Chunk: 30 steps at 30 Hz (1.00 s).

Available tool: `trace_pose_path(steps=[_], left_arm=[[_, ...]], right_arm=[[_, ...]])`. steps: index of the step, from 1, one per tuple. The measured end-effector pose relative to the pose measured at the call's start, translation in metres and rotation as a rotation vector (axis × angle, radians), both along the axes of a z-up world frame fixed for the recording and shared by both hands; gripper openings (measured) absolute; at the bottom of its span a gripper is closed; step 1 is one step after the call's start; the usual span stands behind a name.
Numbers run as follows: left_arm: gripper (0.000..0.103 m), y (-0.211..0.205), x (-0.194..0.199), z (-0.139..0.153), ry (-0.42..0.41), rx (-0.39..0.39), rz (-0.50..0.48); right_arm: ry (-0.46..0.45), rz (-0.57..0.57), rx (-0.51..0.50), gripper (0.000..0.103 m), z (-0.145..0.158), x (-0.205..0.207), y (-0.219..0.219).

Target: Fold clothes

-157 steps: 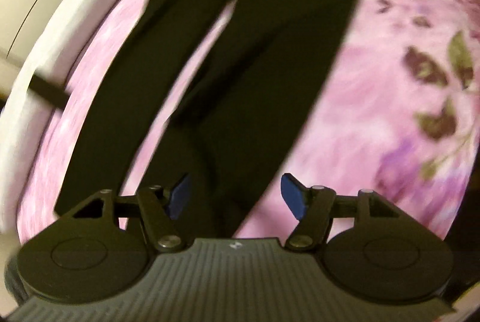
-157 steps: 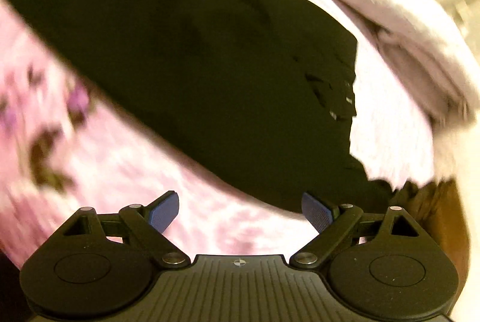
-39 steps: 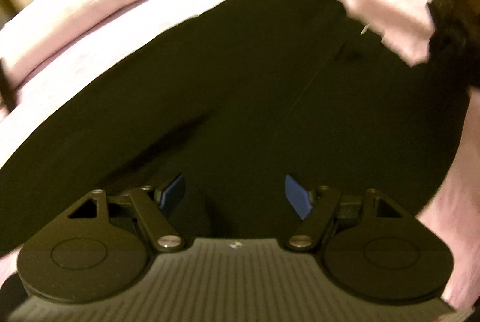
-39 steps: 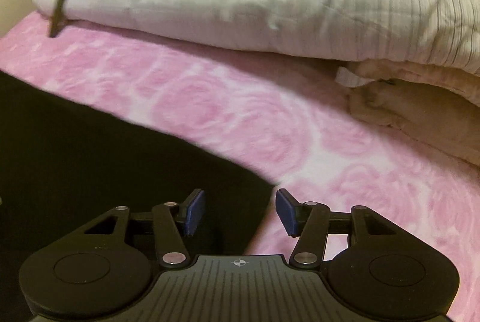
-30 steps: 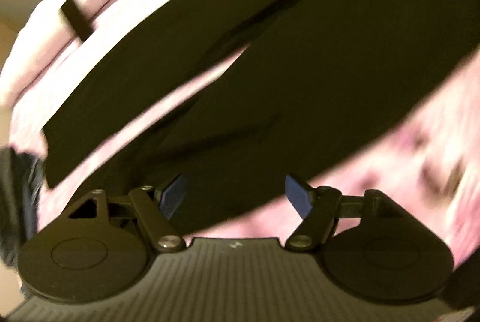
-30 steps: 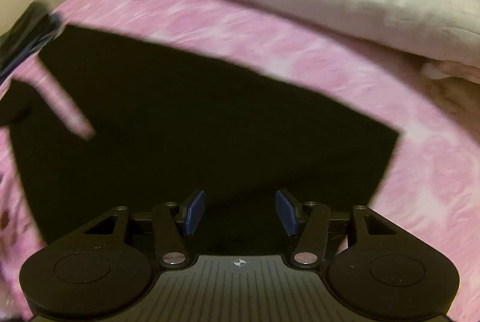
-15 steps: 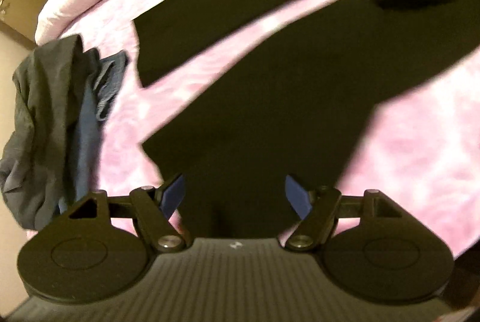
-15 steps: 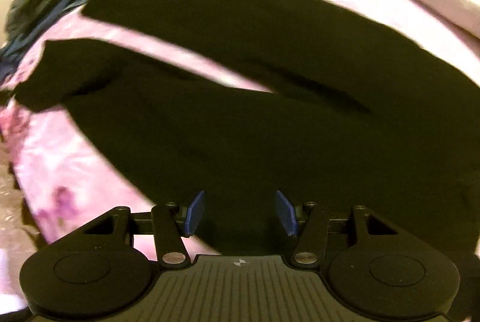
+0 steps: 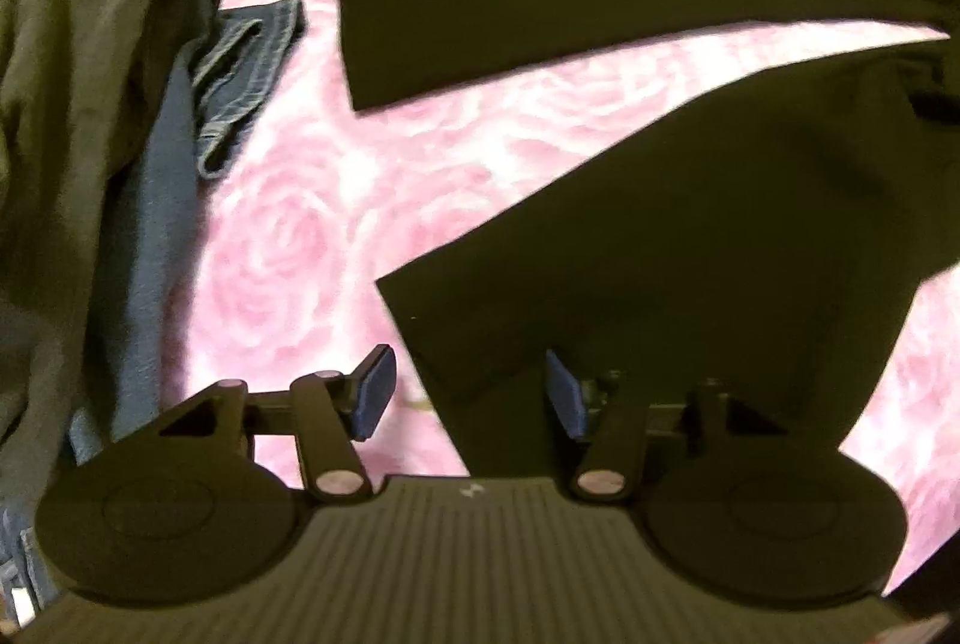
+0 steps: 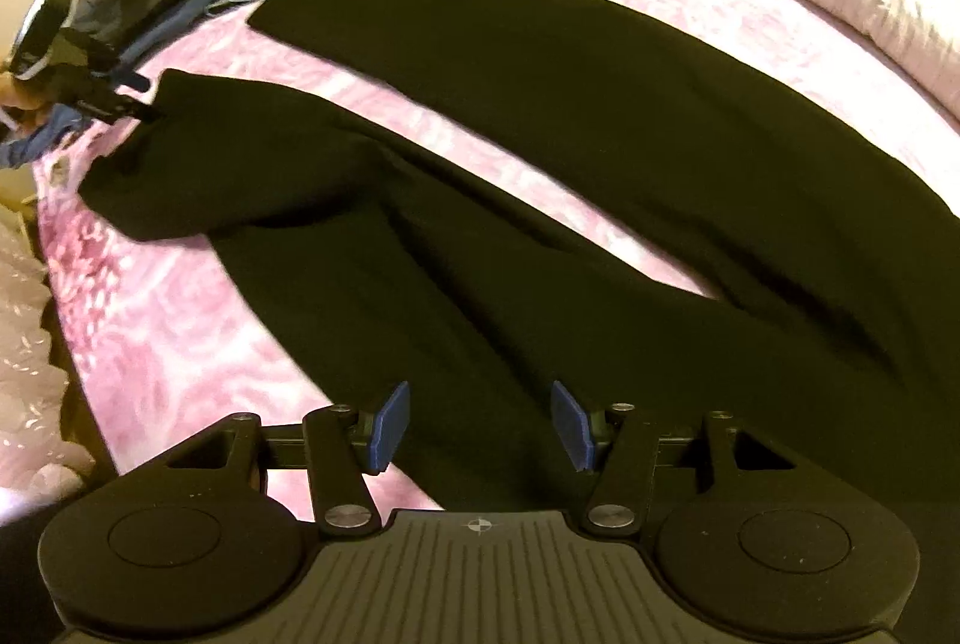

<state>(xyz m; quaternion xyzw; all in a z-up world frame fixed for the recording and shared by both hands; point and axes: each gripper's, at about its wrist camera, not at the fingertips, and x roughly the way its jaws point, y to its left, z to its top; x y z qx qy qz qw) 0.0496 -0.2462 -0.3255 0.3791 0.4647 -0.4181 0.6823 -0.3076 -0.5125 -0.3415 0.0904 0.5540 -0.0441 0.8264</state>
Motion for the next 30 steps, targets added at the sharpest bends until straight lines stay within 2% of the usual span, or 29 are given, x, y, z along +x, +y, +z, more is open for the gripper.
trace_pose_path(steps=[1, 3, 9, 14, 16, 17, 18, 20, 24, 27, 29, 30], left_arm=[[0.035, 0.000, 0.001, -0.002, 0.019, -0.005, -0.006], [0.000, 0.000, 0.005, -0.004, 0.059, -0.019, -0.014], [0.000, 0.010, 0.026, 0.016, 0.228, -0.131, -0.045], [0.000, 0.015, 0.082, 0.043, 0.249, -0.222, 0.007], [0.000, 0.015, 0.087, 0.039, 0.269, -0.196, -0.040], [0.005, 0.015, 0.090, 0.037, 0.278, -0.183, -0.064], [0.017, 0.016, 0.091, 0.033, 0.295, -0.171, -0.079], [0.030, 0.024, 0.088, 0.024, 0.327, -0.163, -0.081], [0.030, 0.032, 0.086, 0.004, 0.373, -0.170, -0.066], [0.030, 0.029, 0.083, -0.006, 0.386, -0.197, -0.078], [0.030, 0.028, 0.081, -0.013, 0.404, -0.200, -0.070], [0.031, 0.028, 0.081, -0.016, 0.414, -0.202, -0.062]], right_arm=[[0.003, -0.012, -0.004, 0.054, -0.001, 0.000, 0.001], [0.017, -0.057, -0.002, 0.054, 0.000, 0.001, 0.004], [0.044, -0.186, -0.041, 0.054, 0.000, 0.015, 0.029], [0.092, -0.344, -0.039, 0.054, -0.011, 0.031, 0.046], [0.095, -0.377, -0.032, 0.054, -0.012, 0.040, 0.057], [0.089, -0.388, -0.028, 0.054, -0.012, 0.047, 0.064], [0.078, -0.390, -0.021, 0.054, -0.010, 0.053, 0.071], [0.068, -0.375, -0.010, 0.054, -0.009, 0.063, 0.082], [0.085, -0.354, 0.010, 0.054, -0.012, 0.075, 0.097], [0.100, -0.344, -0.025, 0.054, -0.017, 0.079, 0.103], [0.102, -0.342, -0.059, 0.081, -0.019, 0.082, 0.107], [0.103, -0.342, -0.074, 0.084, -0.020, 0.083, 0.108]])
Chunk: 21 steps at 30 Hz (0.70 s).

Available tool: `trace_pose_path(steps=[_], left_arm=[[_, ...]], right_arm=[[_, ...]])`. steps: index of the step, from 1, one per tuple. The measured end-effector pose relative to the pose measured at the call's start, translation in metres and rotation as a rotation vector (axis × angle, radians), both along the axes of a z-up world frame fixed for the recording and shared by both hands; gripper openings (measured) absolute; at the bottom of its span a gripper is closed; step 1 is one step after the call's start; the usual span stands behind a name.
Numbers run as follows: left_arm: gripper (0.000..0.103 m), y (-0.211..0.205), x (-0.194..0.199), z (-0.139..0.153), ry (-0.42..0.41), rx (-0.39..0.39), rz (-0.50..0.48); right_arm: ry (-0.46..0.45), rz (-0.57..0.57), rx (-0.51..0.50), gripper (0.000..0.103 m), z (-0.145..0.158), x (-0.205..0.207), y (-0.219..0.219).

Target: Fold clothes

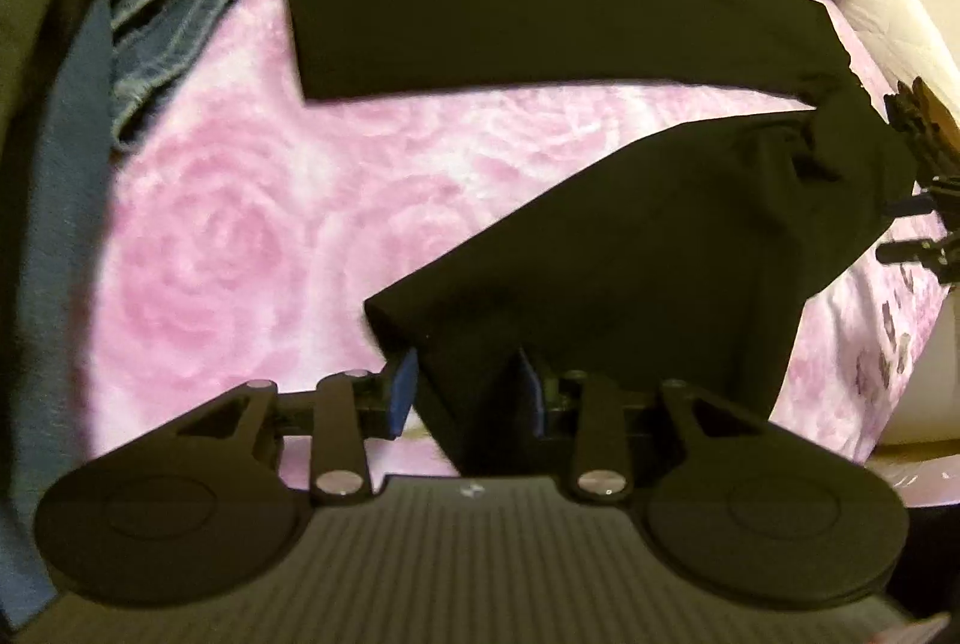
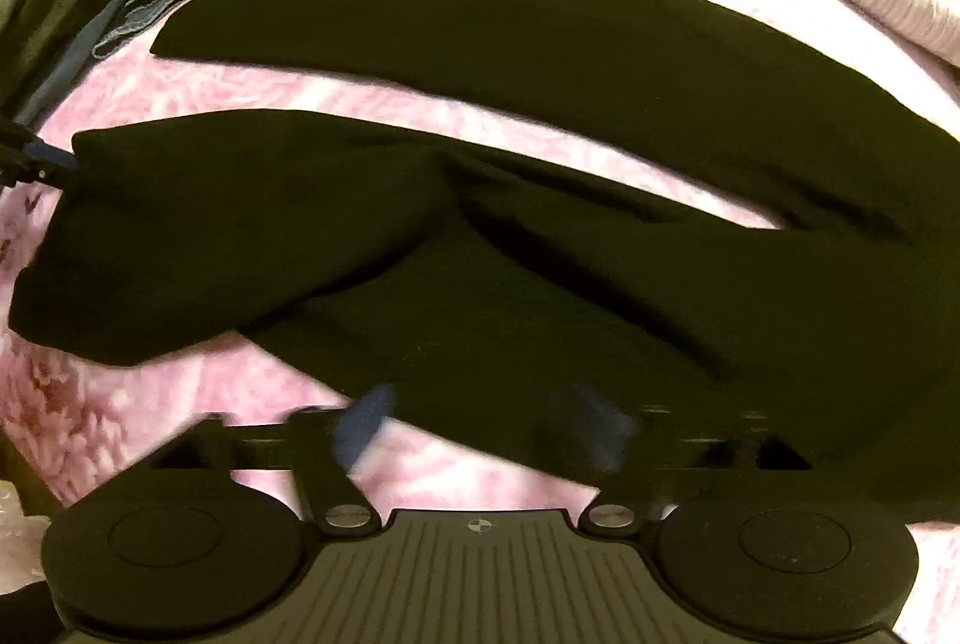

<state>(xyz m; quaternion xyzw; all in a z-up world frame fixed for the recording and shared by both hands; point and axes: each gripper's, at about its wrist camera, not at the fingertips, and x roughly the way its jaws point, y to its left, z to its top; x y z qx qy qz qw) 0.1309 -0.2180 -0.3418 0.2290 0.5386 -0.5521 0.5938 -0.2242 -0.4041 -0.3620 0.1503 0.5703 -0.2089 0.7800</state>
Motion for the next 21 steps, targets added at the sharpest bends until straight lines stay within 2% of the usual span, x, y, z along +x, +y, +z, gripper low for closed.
trace_pose_path(steps=[2, 6, 9, 14, 17, 21], left_arm=[[0.031, 0.002, 0.002, -0.001, 0.019, -0.011, 0.016], [0.018, 0.002, 0.003, 0.004, 0.108, -0.019, 0.002], [0.007, -0.001, 0.006, 0.009, 0.102, -0.026, -0.003], [0.006, -0.013, 0.032, 0.030, 0.094, -0.096, 0.057], [0.006, -0.027, 0.059, 0.035, 0.126, -0.123, 0.121], [0.010, -0.044, 0.081, 0.017, 0.156, -0.079, 0.202]], right_arm=[[0.008, -0.012, 0.011, 0.084, -0.003, 0.002, -0.001], [0.018, -0.016, 0.024, 0.084, -0.005, 0.005, -0.004], [0.020, -0.029, 0.028, 0.084, -0.004, 0.007, -0.005], [0.008, -0.031, 0.027, 0.084, -0.002, 0.009, -0.004], [0.004, -0.037, 0.029, 0.084, -0.002, 0.010, -0.004], [0.011, -0.028, 0.023, 0.084, -0.005, 0.008, -0.001]])
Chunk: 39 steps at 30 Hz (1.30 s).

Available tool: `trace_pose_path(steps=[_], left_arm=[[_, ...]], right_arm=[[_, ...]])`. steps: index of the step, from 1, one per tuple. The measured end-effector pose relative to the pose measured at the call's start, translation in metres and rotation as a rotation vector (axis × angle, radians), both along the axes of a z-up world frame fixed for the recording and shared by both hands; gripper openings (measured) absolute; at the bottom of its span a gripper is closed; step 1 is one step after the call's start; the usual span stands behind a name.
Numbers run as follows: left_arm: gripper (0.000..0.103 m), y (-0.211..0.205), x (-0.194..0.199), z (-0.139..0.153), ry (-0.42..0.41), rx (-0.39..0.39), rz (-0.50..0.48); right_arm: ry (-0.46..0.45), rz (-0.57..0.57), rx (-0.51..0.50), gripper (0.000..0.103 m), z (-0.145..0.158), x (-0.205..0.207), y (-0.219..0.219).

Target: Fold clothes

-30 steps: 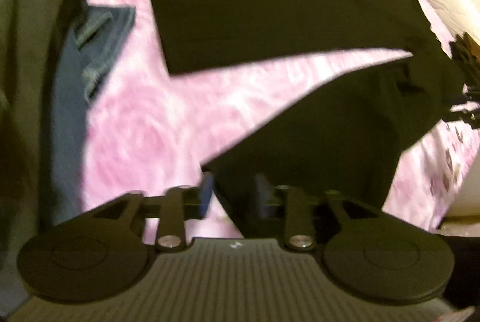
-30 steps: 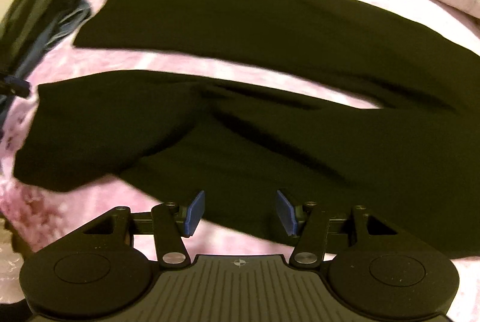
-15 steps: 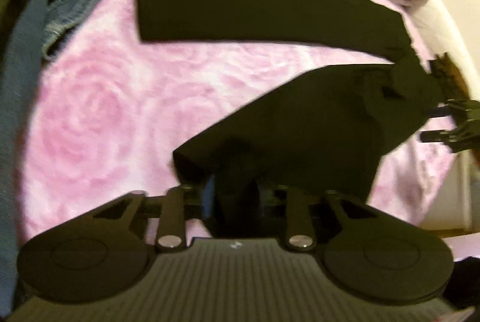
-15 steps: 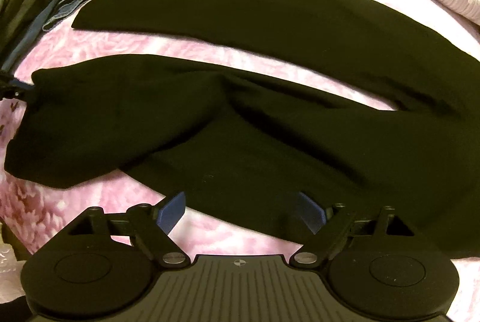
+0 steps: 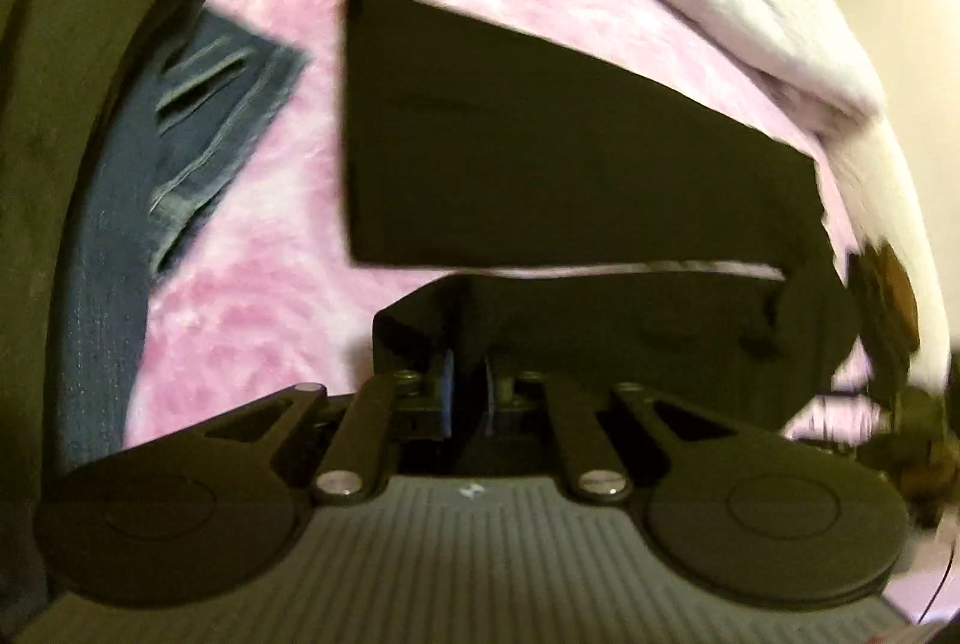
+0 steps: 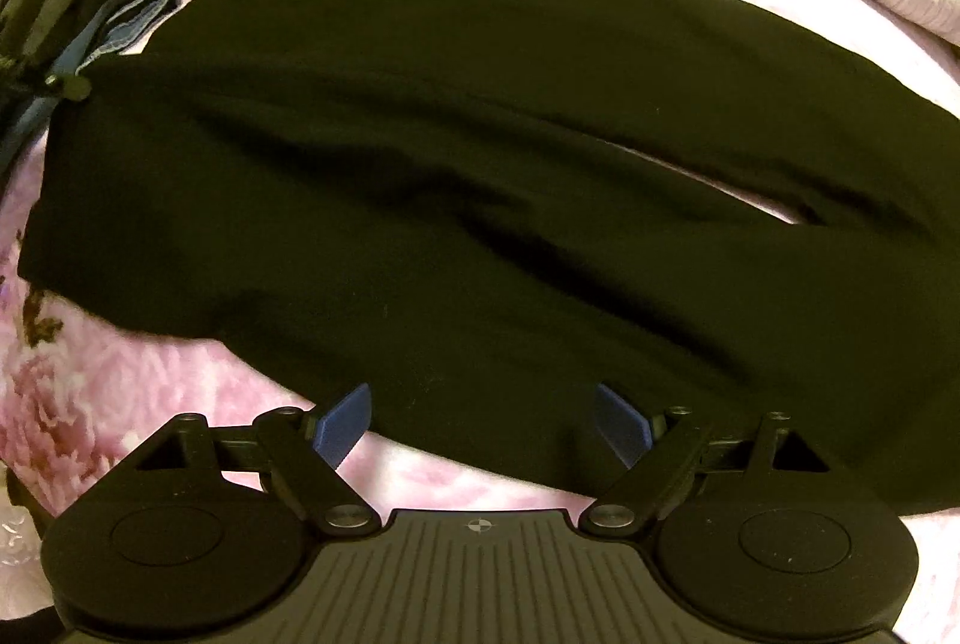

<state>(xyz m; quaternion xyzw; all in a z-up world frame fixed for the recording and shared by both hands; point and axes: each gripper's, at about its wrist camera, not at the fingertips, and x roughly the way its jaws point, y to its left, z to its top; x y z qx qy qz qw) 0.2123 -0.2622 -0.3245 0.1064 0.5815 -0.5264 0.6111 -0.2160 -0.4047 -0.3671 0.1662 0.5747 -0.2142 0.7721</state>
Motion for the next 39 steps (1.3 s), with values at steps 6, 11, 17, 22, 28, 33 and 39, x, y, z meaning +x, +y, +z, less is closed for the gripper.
trace_pose_path(steps=[6, 11, 17, 22, 28, 33, 39], left_arm=[[0.019, 0.010, -0.010, 0.003, -0.127, 0.043, -0.016], [0.029, 0.044, -0.056, 0.023, -0.367, 0.062, -0.218], [0.034, 0.084, -0.176, 0.011, -0.703, 0.022, -0.815], [0.034, 0.092, -0.222, -0.027, -0.967, 0.056, -0.960], [0.006, 0.080, -0.226, -0.040, -1.200, 0.099, -0.936], [0.004, 0.063, -0.220, -0.027, -1.142, 0.120, -0.856], [0.003, 0.062, -0.222, -0.012, -1.085, 0.134, -0.793]], right_arm=[[0.016, 0.080, -0.053, 0.084, -0.001, -0.003, 0.011], [0.086, 0.319, -0.185, 0.084, -0.012, -0.011, 0.036], [0.175, 0.615, -0.330, 0.084, -0.039, -0.036, 0.056], [0.219, 0.729, -0.430, 0.084, -0.058, -0.062, 0.054], [0.271, 0.767, -0.594, 0.084, -0.074, -0.100, 0.044], [0.278, 0.811, -0.737, 0.084, -0.089, -0.138, 0.029], [0.227, 0.900, -0.832, 0.061, -0.104, -0.169, 0.016]])
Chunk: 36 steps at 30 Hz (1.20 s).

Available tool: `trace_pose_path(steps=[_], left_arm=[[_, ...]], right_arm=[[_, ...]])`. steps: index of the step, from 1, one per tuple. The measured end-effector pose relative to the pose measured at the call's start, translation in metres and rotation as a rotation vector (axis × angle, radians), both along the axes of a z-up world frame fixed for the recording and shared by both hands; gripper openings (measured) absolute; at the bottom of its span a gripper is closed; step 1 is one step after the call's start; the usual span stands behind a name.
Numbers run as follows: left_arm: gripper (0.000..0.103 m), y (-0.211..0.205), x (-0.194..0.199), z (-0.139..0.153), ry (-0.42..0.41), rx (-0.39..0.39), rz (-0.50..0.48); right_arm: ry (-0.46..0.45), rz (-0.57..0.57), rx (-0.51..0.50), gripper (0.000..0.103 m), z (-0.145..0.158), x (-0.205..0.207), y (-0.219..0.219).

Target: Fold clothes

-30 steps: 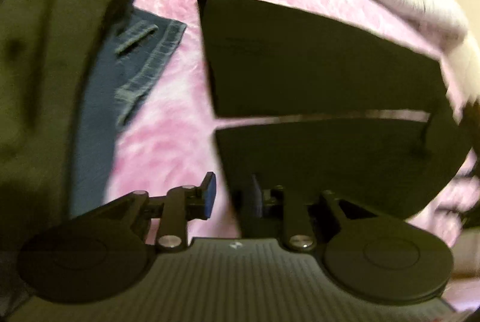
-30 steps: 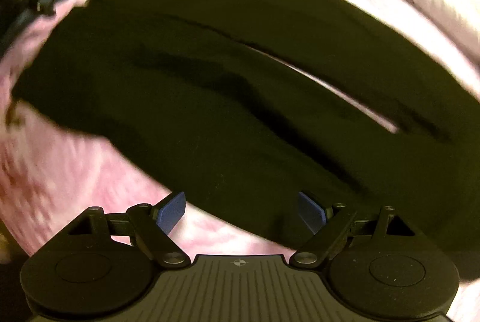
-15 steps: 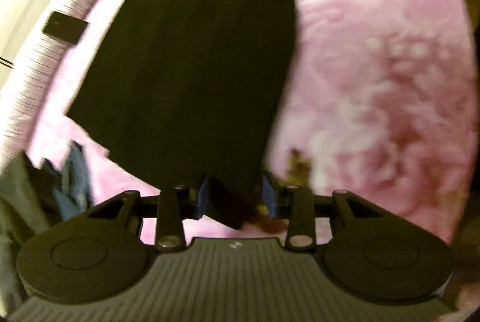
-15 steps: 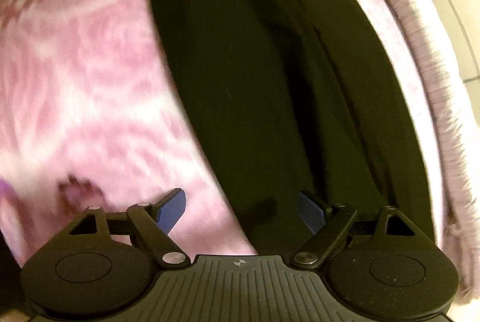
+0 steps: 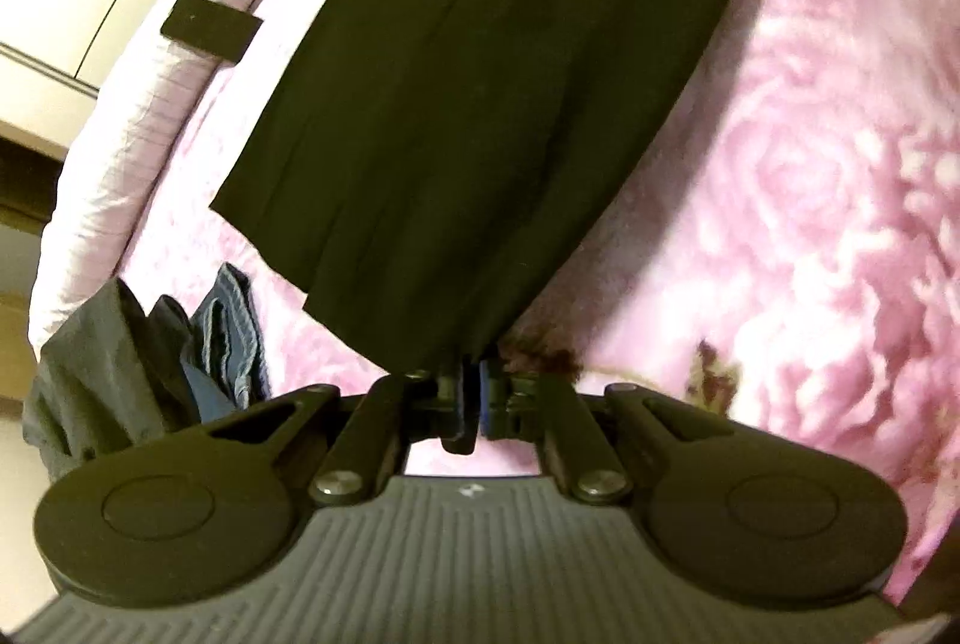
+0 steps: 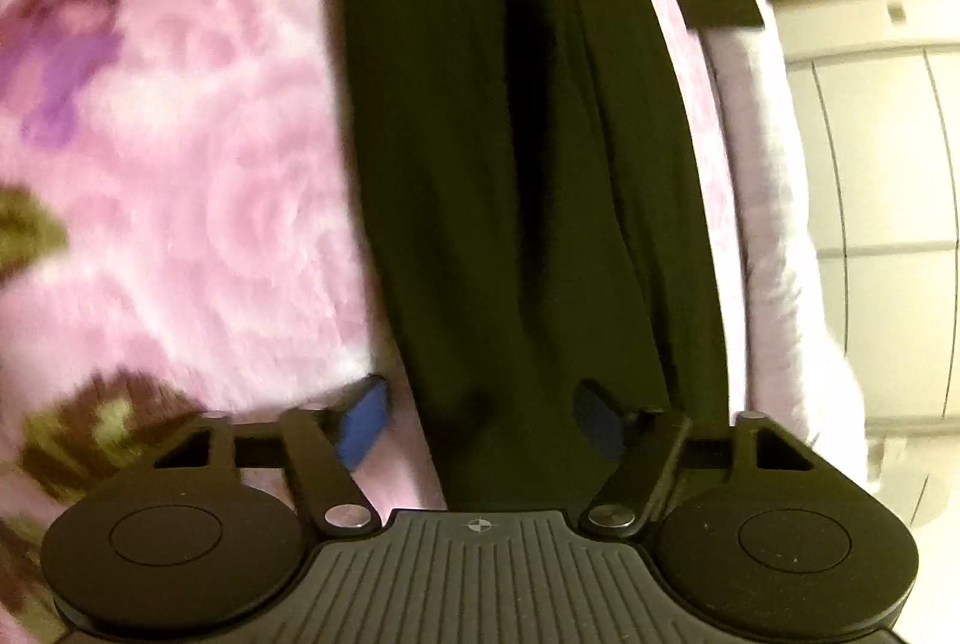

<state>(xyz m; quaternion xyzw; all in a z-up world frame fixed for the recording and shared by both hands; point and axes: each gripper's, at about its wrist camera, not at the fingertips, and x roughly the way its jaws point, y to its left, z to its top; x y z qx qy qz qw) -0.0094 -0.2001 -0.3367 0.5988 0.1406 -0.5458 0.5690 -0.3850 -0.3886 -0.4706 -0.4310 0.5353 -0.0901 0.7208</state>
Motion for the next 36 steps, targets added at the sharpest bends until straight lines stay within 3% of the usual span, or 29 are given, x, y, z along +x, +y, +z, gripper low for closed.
trace_pose_path(steps=[2, 3, 4, 8, 13, 21, 24, 29, 30, 33, 34, 35, 36], left_arm=[[0.002, 0.003, -0.003, 0.006, 0.018, 0.010, 0.020], [0.002, 0.006, -0.005, 0.010, 0.025, 0.015, 0.027], [0.002, 0.010, -0.007, 0.013, 0.029, 0.020, 0.030], [0.002, 0.028, -0.024, 0.028, 0.066, 0.036, 0.062], [0.002, 0.048, -0.053, 0.041, 0.104, 0.069, 0.079], [0.003, 0.053, -0.062, 0.009, 0.122, 0.164, 0.092], [0.006, 0.051, -0.059, 0.012, 0.141, 0.187, 0.090], [0.015, 0.043, -0.050, 0.033, 0.203, 0.180, 0.103], [0.015, 0.039, -0.047, 0.038, 0.217, 0.172, 0.104], [0.024, 0.023, -0.036, 0.051, 0.245, 0.147, 0.093], [0.025, 0.015, -0.031, 0.053, 0.244, 0.138, 0.084], [0.025, 0.008, -0.027, 0.055, 0.242, 0.129, 0.075], [0.025, 0.000, -0.022, 0.056, 0.241, 0.121, 0.066]], right_arm=[[-0.004, 0.014, 0.008, 0.033, 0.000, -0.003, -0.004], [-0.005, 0.010, 0.018, 0.024, 0.001, -0.004, -0.007], [-0.005, 0.007, 0.028, 0.003, 0.003, -0.004, -0.010], [-0.009, -0.004, 0.072, 0.000, 0.015, -0.009, -0.018], [0.003, 0.000, 0.122, 0.000, 0.048, -0.035, -0.003], [0.053, 0.010, 0.166, 0.001, 0.020, -0.034, 0.012], [0.077, -0.001, 0.168, 0.002, 0.019, -0.035, 0.008], [0.062, -0.104, 0.210, 0.005, 0.042, -0.048, 0.000], [0.060, -0.132, 0.213, 0.008, 0.047, -0.050, -0.002], [0.071, -0.237, 0.209, 0.037, 0.058, -0.062, -0.009], [0.071, -0.275, 0.214, 0.052, 0.062, -0.066, -0.012], [0.066, -0.309, 0.220, 0.058, 0.066, -0.068, -0.016], [0.062, -0.342, 0.224, 0.058, 0.070, -0.070, -0.019]])
